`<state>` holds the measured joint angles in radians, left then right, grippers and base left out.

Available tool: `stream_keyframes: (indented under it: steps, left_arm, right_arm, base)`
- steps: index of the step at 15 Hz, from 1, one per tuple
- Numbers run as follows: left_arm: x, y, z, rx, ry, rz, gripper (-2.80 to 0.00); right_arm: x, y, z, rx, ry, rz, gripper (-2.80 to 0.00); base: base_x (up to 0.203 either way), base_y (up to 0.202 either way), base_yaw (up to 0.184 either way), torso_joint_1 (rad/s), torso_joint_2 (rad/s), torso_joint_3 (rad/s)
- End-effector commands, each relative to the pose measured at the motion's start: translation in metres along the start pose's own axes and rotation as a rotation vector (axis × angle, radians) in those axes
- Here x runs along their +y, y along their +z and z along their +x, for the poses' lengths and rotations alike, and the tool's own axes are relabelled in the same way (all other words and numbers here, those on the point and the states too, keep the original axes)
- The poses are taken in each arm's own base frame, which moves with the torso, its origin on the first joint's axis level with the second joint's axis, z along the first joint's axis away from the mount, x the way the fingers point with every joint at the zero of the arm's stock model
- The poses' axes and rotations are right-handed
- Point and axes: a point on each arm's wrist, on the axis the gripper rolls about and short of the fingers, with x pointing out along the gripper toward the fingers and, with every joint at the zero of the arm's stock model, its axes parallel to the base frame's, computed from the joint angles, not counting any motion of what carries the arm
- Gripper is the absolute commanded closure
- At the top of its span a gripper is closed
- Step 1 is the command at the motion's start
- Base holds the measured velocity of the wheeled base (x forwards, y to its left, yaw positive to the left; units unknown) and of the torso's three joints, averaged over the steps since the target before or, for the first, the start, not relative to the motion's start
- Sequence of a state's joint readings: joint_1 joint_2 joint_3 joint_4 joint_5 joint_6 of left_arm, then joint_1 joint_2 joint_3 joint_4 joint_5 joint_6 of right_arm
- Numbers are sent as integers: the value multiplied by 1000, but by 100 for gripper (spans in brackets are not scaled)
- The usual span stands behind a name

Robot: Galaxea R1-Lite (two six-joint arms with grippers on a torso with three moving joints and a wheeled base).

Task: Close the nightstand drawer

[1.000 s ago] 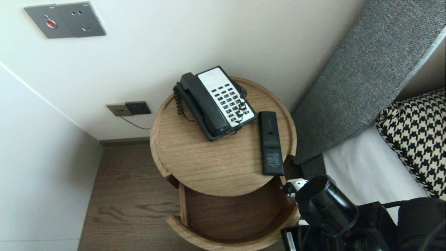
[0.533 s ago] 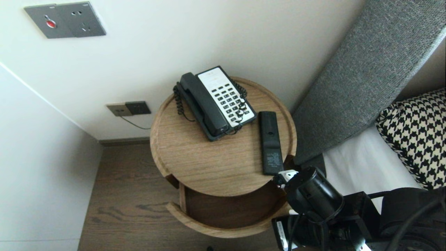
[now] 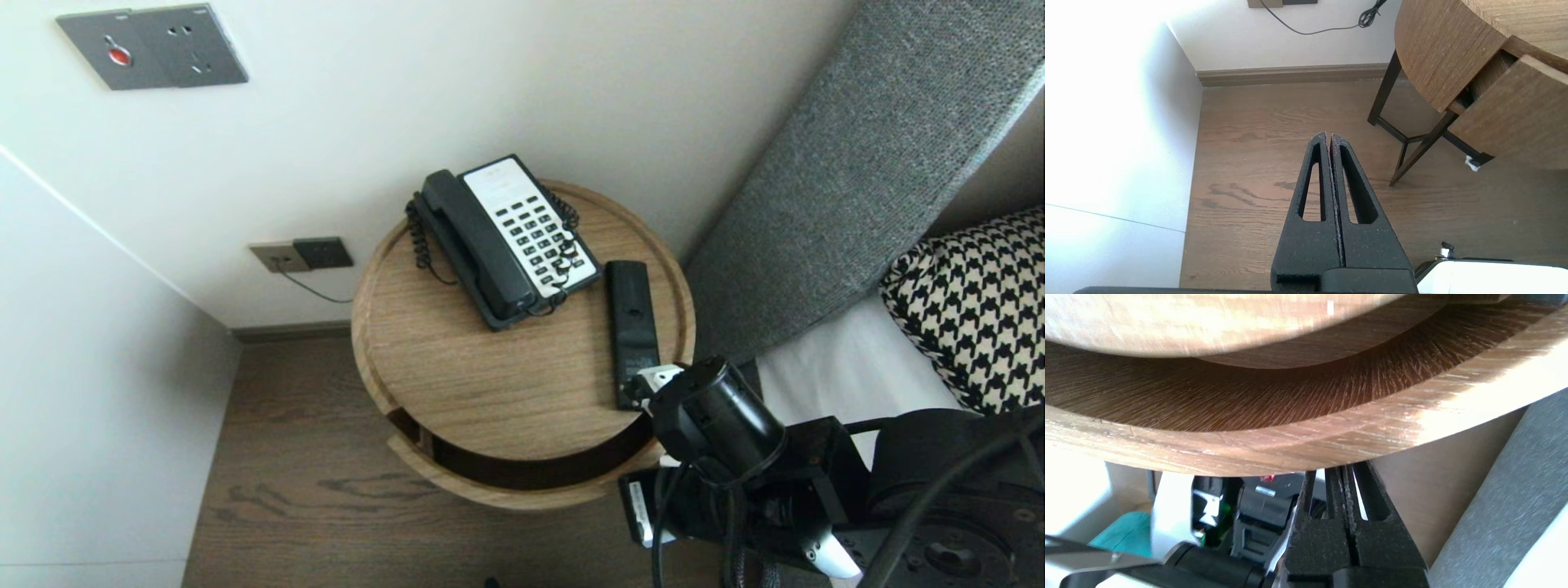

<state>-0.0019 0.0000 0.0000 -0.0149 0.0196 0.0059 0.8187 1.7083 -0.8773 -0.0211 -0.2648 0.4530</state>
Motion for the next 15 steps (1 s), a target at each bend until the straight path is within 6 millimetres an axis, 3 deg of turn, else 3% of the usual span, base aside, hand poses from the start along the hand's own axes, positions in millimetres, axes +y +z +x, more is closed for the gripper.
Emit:
stream_keyframes:
  steps: [1,15]
  left_arm:
    - [0,0,0,0,1,0,0]
    - [0,0,0,0,1,0,0]
  right_arm:
    - [1,3,2,-6,-4,-2,0]
    - [-1,21,8,-58,-46,-5,0]
  base:
    - [0,0,0,0,0,0]
    - [0,0,0,0,0,0]
